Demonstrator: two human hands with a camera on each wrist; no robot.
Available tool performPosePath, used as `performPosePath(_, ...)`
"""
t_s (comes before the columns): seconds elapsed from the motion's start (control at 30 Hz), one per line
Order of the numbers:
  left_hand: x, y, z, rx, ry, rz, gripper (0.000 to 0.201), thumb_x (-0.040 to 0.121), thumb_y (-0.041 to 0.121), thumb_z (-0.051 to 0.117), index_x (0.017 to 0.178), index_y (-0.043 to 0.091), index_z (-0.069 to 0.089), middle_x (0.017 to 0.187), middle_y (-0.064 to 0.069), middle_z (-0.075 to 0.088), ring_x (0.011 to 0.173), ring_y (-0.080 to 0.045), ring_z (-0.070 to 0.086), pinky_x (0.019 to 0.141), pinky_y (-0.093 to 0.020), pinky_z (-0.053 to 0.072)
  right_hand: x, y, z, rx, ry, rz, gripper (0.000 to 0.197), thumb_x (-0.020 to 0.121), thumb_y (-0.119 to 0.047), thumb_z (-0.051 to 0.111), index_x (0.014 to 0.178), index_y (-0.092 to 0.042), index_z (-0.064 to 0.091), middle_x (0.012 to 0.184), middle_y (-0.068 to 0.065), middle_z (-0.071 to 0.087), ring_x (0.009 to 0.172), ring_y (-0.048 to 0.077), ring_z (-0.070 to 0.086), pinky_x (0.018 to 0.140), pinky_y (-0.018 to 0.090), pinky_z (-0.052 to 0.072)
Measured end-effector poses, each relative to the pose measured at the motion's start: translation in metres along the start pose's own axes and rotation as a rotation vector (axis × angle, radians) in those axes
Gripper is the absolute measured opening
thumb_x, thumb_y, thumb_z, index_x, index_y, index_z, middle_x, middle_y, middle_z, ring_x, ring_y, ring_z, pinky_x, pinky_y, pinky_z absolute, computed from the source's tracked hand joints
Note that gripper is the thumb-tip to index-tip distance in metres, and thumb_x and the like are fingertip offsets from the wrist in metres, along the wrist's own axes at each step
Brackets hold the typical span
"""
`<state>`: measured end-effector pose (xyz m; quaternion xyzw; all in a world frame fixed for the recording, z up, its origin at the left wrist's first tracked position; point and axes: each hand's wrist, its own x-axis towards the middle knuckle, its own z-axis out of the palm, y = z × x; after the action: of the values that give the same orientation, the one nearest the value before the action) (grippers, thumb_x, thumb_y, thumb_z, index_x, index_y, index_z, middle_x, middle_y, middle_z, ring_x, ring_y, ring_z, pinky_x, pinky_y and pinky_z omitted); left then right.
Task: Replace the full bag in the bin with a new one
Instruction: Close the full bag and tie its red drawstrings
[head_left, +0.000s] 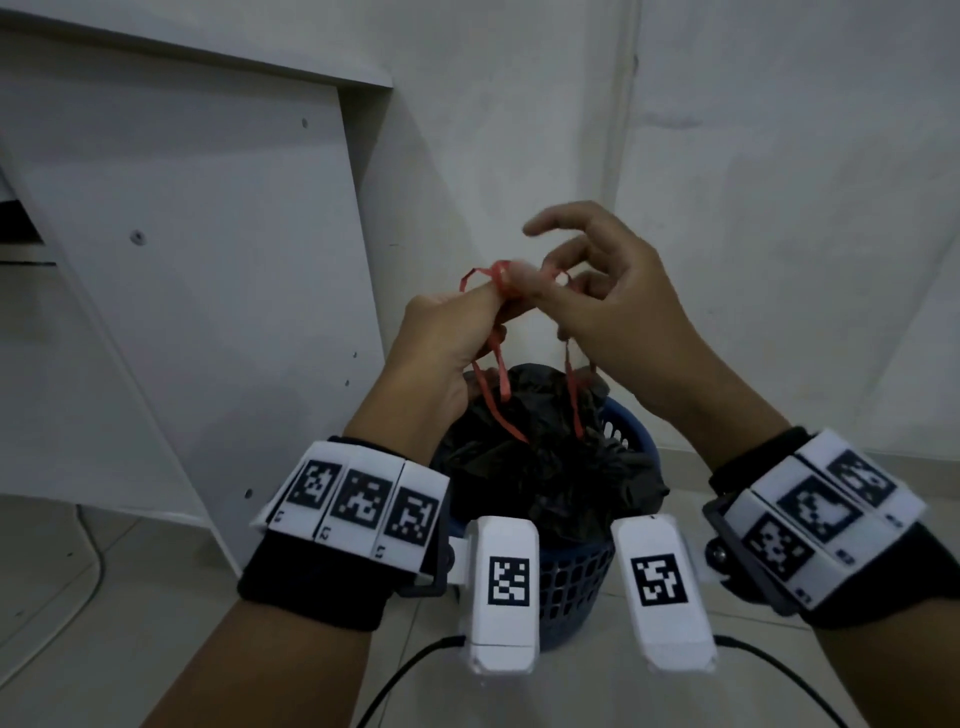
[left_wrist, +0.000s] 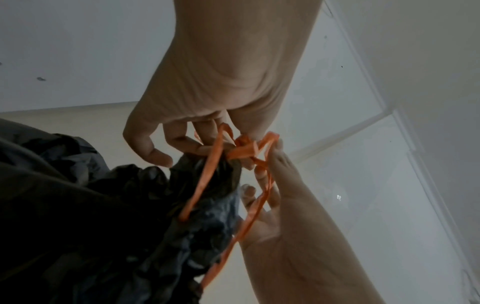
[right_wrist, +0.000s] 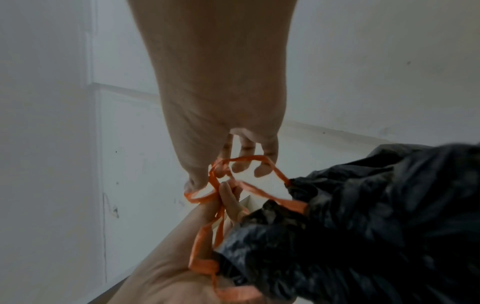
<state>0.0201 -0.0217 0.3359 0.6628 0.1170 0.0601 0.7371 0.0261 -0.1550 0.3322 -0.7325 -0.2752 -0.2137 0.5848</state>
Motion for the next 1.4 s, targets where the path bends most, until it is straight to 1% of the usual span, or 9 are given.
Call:
performPosePath(0.1,0.0,-0.001,-0.001,-0.01,0.015,0.0,0.031,0.079,0.042,0.081,0.087,0.015,0.068,0.07,0.004,0.07,0.082,-0.013,0.062,0.079,-0.039,0.057,0.0,0.001,0.002,-0.034,0.024,-0.01,0.008,0.09,-0.028,0.071,0.092,-0.021,0.073,0.082,-0.011,0.069,0.069,0.044,0.054,0.061,0.053,0.053)
performPosePath(0.3,0.003,-0.005,-0.003,-0.057,0.015,-0.049,0.026,0.075,0.029,0.081,0.094,0.013,0.076,0.081,0.0,0.072,0.083,-0.016,0.063,0.076,-0.044,0.061,0.0,0.006,-0.001,-0.142,-0.125,-0.096,0.033,0.076,-0.029,0.084,0.105,-0.021,0.07,0.097,-0.005,0.069,0.073,0.017,0.059,0.069,0.033,0.053)
performPosePath(0.47,0.008,-0.007,0.002,-0.105,0.012,-0.073,0.02,0.078,0.032,0.08,0.084,0.015,0.07,0.066,0.003,0.065,0.068,-0.011,0.061,0.083,-0.045,0.06,0.002,0.01,0.005,-0.199,-0.013,-0.182,0.009,0.084,-0.019,0.076,0.092,-0.024,0.073,0.09,-0.007,0.07,0.075,0.0,0.059,0.069,0.019,0.049)
performPosePath(0.63,0.006,-0.004,0.001,-0.261,-0.152,-0.162,0.024,0.086,0.045,0.072,0.101,0.027,0.073,0.096,0.018,0.076,0.104,-0.009,0.065,0.082,-0.04,0.05,0.005,0.017,0.001,0.217,0.139,0.184,0.019,0.093,-0.028,0.067,0.103,-0.014,0.075,0.096,-0.007,0.075,0.09,0.003,0.067,0.095,0.029,0.054)
performPosePath(0.87,0.016,-0.002,-0.008,-0.642,-0.051,-0.106,0.019,0.106,0.031,0.046,0.107,0.026,0.063,0.097,0.011,0.073,0.082,-0.009,0.066,0.099,-0.037,0.048,0.009,0.014,-0.019,0.832,0.316,0.371,0.012,0.103,-0.018,0.05,0.098,-0.009,0.056,0.081,0.004,0.072,0.08,0.018,0.073,0.084,0.033,0.06)
performPosePath(1.03,0.025,0.0,-0.021,-0.612,-0.051,-0.021,0.012,0.106,0.018,0.046,0.104,0.018,0.058,0.068,0.004,0.051,0.048,-0.008,0.042,0.068,-0.033,0.057,0.013,0.016,-0.03,0.264,0.396,0.289,0.007,0.107,-0.02,0.039,0.102,-0.016,0.043,0.071,-0.002,0.046,0.048,0.006,0.039,0.052,0.024,0.042)
performPosePath(1.2,0.024,0.003,-0.04,0.505,0.026,0.65,0.018,0.09,0.041,0.069,0.103,0.029,0.067,0.083,0.005,0.049,0.068,-0.006,0.046,0.064,-0.017,0.044,0.012,0.033,-0.048,-0.854,-0.101,-0.108,0.044,0.084,-0.069,0.051,0.102,-0.029,0.058,0.084,-0.001,0.05,0.086,0.019,0.051,0.081,0.029,0.033)
performPosePath(1.27,0.025,0.001,-0.047,0.808,0.01,0.881,0.018,0.087,0.044,0.072,0.1,0.032,0.072,0.085,0.005,0.055,0.075,-0.007,0.048,0.065,-0.02,0.039,0.013,0.046,-0.056,-0.985,-0.173,-0.096,0.051,0.075,-0.081,0.046,0.088,-0.037,0.067,0.083,0.0,0.048,0.091,0.029,0.052,0.081,0.031,0.029)
performPosePath(1.4,0.029,-0.004,-0.05,0.922,-0.039,0.974,0.017,0.086,0.046,0.072,0.098,0.035,0.076,0.083,0.012,0.053,0.078,-0.002,0.046,0.069,-0.011,0.033,0.01,0.054,-0.062,-0.95,-0.122,-0.127,0.04,0.076,-0.067,0.059,0.087,-0.033,0.076,0.083,-0.003,0.045,0.095,0.031,0.048,0.077,0.03,0.027)
